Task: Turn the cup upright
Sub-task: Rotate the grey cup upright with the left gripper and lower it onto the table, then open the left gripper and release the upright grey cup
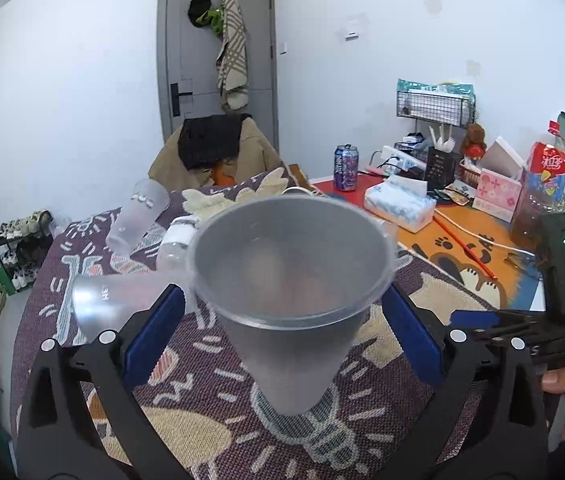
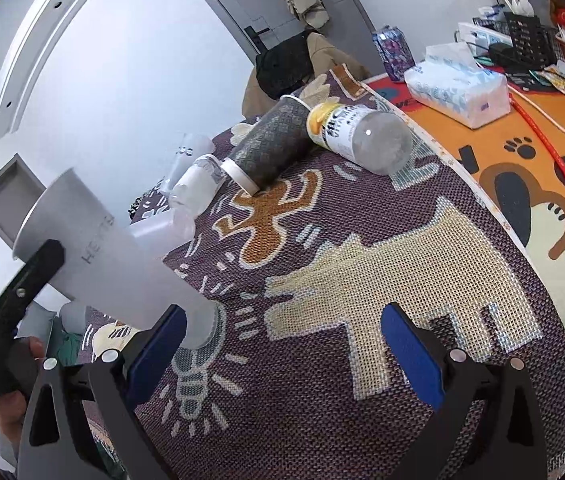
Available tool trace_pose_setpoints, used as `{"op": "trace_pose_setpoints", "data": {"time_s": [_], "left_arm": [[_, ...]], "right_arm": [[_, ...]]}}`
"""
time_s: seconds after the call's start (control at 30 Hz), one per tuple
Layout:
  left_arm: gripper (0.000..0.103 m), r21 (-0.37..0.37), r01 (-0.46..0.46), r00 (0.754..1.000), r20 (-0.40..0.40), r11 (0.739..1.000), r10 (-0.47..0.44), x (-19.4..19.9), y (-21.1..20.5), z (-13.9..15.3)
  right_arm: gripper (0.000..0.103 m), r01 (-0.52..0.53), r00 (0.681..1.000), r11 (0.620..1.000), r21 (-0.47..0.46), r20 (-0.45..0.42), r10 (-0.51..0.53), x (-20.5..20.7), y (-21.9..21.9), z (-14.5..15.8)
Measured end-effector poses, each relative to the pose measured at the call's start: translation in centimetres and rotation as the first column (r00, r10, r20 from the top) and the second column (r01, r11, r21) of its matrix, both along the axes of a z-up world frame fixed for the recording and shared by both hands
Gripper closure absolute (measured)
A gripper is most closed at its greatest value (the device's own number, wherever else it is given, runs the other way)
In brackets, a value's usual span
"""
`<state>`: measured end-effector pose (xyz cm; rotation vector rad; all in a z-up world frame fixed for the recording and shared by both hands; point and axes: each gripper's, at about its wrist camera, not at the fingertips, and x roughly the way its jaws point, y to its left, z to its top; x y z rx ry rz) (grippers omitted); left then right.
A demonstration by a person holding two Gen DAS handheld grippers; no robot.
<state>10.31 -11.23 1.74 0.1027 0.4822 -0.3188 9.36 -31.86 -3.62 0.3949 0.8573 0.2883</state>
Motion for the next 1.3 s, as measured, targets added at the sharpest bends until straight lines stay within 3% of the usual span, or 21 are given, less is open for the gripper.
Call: {"op": "trace_pose_setpoints", "data": {"time_s": [0.7, 1.07, 1.3], "left_arm": [[0.005, -0.109, -0.104, 0.995, -0.024, 0.989, 0.102, -5.2, 6.7, -0.5], [0.005, -0.138, -0.164, 0.986, 0.007, 0.977, 0.167, -8.6, 9.8, 0.3], [0.005, -0.14, -0.199, 0.977, 0.046, 0.97, 0.207, -10.9, 11.1, 1.2]], "right_arm": [[0.007, -0.011, 0.985, 0.992, -0.122, 0.17, 0.032, -4.7, 4.8, 4.9], [0.007, -0.019, 0.969, 0.982, -0.188, 0.237, 0.064, -7.7, 7.1, 6.9], [0.007, -0.052, 0.965, 0.984, -0.169, 0.245, 0.093, -9.5, 7.9, 7.3]]}}
